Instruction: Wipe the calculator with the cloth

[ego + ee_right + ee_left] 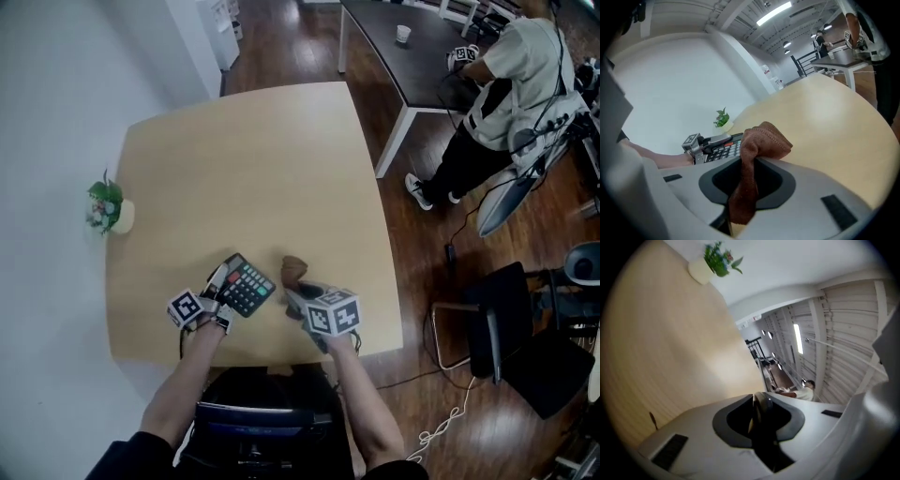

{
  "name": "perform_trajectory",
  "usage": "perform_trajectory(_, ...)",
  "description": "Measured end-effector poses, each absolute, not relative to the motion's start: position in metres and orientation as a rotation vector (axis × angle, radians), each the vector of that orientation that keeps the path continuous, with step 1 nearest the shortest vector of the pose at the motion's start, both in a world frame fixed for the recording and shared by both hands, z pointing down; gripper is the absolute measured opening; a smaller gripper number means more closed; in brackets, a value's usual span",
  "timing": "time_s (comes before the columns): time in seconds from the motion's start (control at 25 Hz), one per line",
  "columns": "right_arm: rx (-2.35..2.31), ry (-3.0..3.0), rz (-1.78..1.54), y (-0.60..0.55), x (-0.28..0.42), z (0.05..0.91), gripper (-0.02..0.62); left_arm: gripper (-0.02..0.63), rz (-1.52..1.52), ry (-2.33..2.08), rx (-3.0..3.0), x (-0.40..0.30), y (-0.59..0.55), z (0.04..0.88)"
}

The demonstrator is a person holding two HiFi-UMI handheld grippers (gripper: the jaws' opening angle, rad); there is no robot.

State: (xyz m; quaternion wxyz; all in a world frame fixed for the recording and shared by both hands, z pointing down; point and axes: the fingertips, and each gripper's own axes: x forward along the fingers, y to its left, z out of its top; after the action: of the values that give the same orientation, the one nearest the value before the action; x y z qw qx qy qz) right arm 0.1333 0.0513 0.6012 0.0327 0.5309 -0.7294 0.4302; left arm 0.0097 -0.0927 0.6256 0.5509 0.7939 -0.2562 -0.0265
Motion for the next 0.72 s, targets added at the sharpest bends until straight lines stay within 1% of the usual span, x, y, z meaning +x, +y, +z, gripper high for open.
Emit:
perform_trajectory(0.12,1.626,-2.235,1.327,0.057,0.131,0.603,0.083,0.061,-0.198,-0.856,1.787,-0.013,-0.105,0.644)
perform_trajectory(0.24,1.63,-2.236,1.311,0.061,0.132,0.6,0.081,0.083,-0.287,-0.943,1.76,-0.024,-0.105,0.65)
perform_trajectory(0.28,1.635,-2.237,1.306,0.063,0.133,0.598,0.081,0.102,-0.295,-0.929,1.777,-0.023,-0.101,0.649)
perform_trajectory(0.32,1.642,-2.237,1.304,0.064,0.135,0.597,0.081,0.14,-0.292,-0.901,1.798,-0.02,-0.097,0.646)
perform_trajectory(0.36,1.651,-2.238,1.303,0.065,0.137,0.596,0.081,0.192,-0.272,-0.868,1.824,-0.016,-0.091,0.643)
perform_trajectory(0.4,1.661,-2.239,1.304,0.066,0.139,0.595,0.081,0.258,-0.228,-0.833,1.861,-0.012,-0.083,0.641)
perform_trajectory(0.44,1.67,-2.241,1.307,0.067,0.14,0.594,0.081,0.308,-0.163,-0.792,1.919,-0.008,-0.073,0.639)
perform_trajectory(0.48,1.677,-2.246,1.312,0.068,0.139,0.593,0.081,0.336,-0.087,-0.745,1.995,-0.006,-0.063,0.636)
perform_trajectory(0.56,1.683,-2.263,1.327,0.068,0.135,0.592,0.081,0.365,0.061,-0.652,2.139,-0.008,-0.042,0.634)
perform_trajectory(0.72,1.693,-2.298,1.345,0.076,0.136,0.585,0.081,0.373,0.386,-0.466,2.355,-0.03,0.0,0.645)
